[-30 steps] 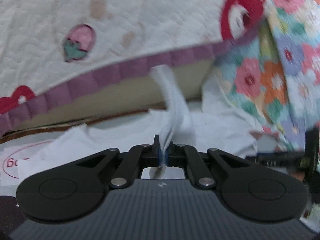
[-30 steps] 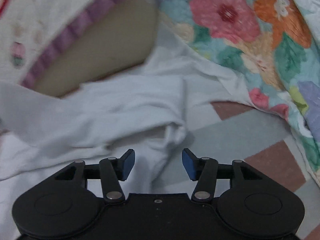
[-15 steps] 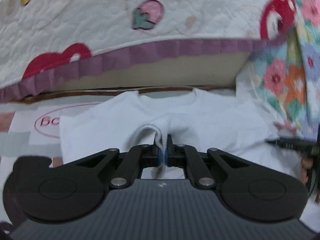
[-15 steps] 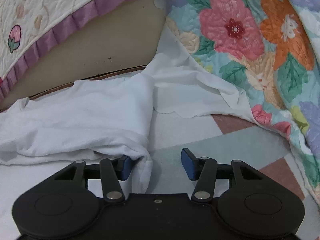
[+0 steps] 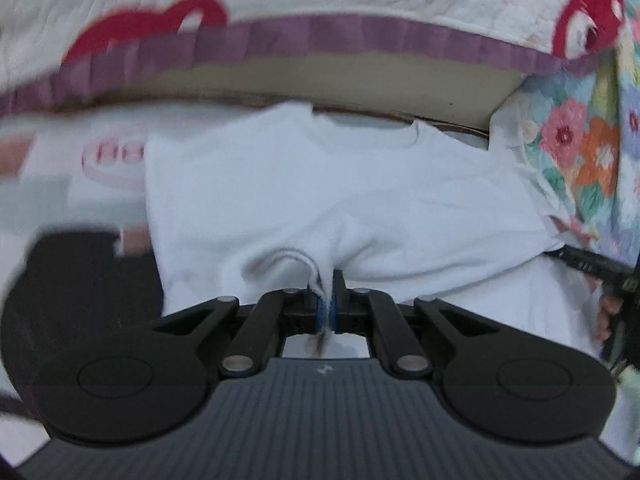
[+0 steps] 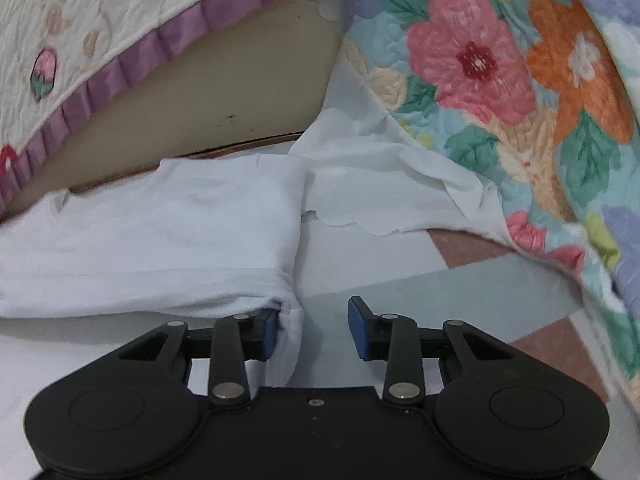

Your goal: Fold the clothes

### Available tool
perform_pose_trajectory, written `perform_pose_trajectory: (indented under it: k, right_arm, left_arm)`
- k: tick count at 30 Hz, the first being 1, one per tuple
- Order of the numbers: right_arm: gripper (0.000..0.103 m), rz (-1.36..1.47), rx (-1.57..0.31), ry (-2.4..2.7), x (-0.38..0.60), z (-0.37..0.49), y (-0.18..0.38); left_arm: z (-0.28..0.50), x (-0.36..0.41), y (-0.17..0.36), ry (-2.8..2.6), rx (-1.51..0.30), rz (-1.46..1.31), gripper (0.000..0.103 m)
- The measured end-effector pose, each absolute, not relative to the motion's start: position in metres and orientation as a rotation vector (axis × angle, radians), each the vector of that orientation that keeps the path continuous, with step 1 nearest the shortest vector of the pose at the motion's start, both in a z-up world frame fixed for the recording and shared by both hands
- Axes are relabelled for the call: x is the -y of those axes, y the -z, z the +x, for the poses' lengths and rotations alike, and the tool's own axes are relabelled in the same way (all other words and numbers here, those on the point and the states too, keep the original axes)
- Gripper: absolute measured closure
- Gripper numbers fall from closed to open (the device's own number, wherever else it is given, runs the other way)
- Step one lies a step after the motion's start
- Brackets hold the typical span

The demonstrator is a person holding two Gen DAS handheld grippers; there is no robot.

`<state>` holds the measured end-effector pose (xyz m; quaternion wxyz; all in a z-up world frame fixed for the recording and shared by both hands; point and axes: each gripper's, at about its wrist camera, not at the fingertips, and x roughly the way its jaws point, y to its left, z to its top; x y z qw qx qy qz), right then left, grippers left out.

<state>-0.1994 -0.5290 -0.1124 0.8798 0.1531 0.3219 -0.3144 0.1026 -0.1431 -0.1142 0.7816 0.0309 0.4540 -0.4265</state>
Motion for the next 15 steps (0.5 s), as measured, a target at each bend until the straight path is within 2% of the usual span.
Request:
perform_pose_trajectory:
  k: [5,8,10,11,15]
  right_arm:
    - [0.058,0.327,-0.63,0.459,0.514,-0.204,0.098]
    - [0.058,0.15,-0.718,0.447,0.495,-0.195,0.094]
    - [0.075,0.086,-0.764,0.435,0.493,-0.191,0.097]
    - [0.092,0.082,-0.786,0.438,0.496,-0.19,0.099]
    - [0.097,0.247,-0.724,0.493,0.519,-0.205,0.093]
  left_arm:
    - [0.097,0.145,0.139,0.912,-1.035,0.14,0.1]
    - [0.096,0.147,0.143,0.917,-1.044,0.147,0.1]
    - [0.098,0.147,0.141,0.915,-1.042,0.141,0.1]
    - [0.1,0.146,0.14,0.915,-1.042,0.132,0.1]
    - [0.109,0.142,0.13,0.922,-1.034,0.069,0.1]
